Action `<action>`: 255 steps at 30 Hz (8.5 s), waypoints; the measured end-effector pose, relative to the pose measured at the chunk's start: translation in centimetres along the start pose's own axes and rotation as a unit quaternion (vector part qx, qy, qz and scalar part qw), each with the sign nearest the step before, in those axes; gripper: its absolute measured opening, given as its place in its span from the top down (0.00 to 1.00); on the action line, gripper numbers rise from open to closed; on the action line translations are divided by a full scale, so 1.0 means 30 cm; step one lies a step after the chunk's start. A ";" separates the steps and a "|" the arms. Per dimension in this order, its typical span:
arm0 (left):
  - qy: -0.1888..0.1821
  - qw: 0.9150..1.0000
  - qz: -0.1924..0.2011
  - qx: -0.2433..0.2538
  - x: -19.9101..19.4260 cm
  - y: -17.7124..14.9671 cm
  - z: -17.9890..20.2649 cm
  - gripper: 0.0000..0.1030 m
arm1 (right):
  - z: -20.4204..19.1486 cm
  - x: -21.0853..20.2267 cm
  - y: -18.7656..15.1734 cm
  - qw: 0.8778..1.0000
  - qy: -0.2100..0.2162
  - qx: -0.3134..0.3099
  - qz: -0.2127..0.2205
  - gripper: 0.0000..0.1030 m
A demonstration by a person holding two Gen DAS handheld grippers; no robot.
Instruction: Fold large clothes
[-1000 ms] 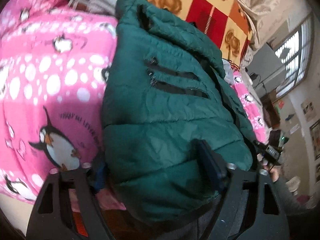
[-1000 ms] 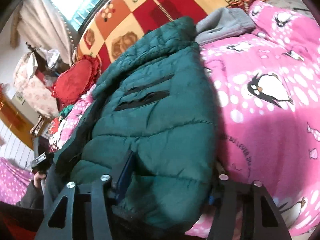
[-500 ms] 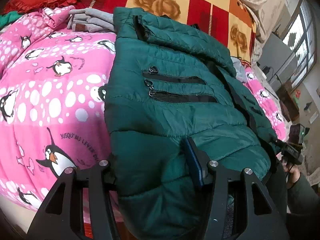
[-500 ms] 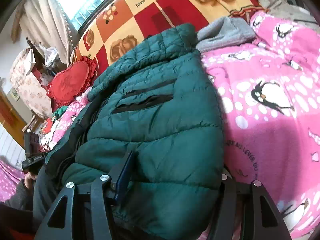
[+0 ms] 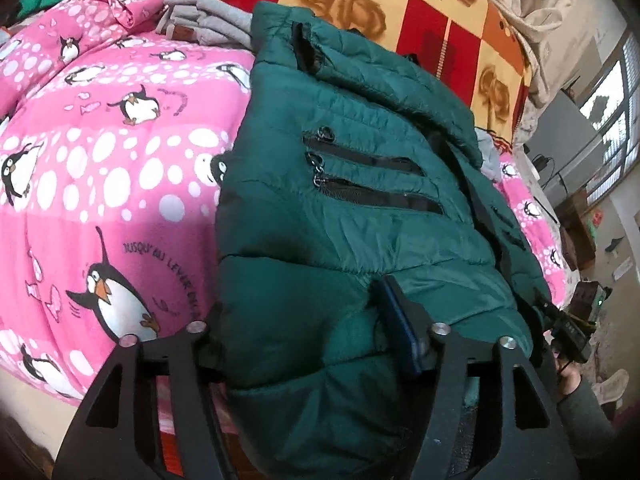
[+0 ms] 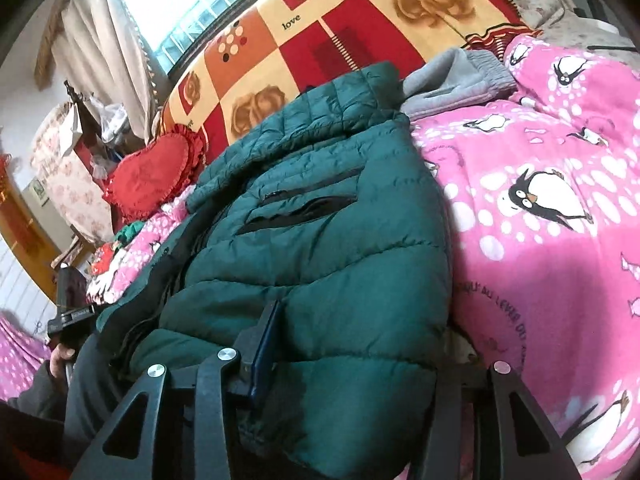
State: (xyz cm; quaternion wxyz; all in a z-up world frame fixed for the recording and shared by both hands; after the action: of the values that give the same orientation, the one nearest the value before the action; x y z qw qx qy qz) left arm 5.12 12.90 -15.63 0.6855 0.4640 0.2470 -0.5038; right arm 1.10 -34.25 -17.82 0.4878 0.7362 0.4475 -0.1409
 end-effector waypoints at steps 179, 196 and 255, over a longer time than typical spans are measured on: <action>0.125 0.966 0.226 0.020 -0.281 0.487 0.112 0.86 | -0.194 0.033 0.658 0.994 -0.047 0.008 0.100 0.88; 0.105 0.988 0.106 -0.040 0.141 0.698 -0.120 0.79 | 0.080 0.446 0.760 0.995 -0.037 0.096 -0.014 0.82; 0.166 0.981 0.023 0.100 0.195 0.872 0.114 0.22 | -0.051 0.485 0.933 0.979 -0.159 -0.024 -0.128 0.07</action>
State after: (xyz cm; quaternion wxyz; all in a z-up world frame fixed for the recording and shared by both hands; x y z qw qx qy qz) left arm 30.91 8.79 -8.68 0.5964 0.6132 0.2951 -0.4258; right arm 31.18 -28.82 -9.88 0.5483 0.6289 0.4581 -0.3065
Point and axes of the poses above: each gripper's, at about its wrist camera, not at the fingertips, and x roughly the way its jaws point, z to its right, y to its top, the point moved 1 cm from there along x, roughly the way its jaws point, and after that the axes turned 9 degrees about -z, right-handed, at the moved point
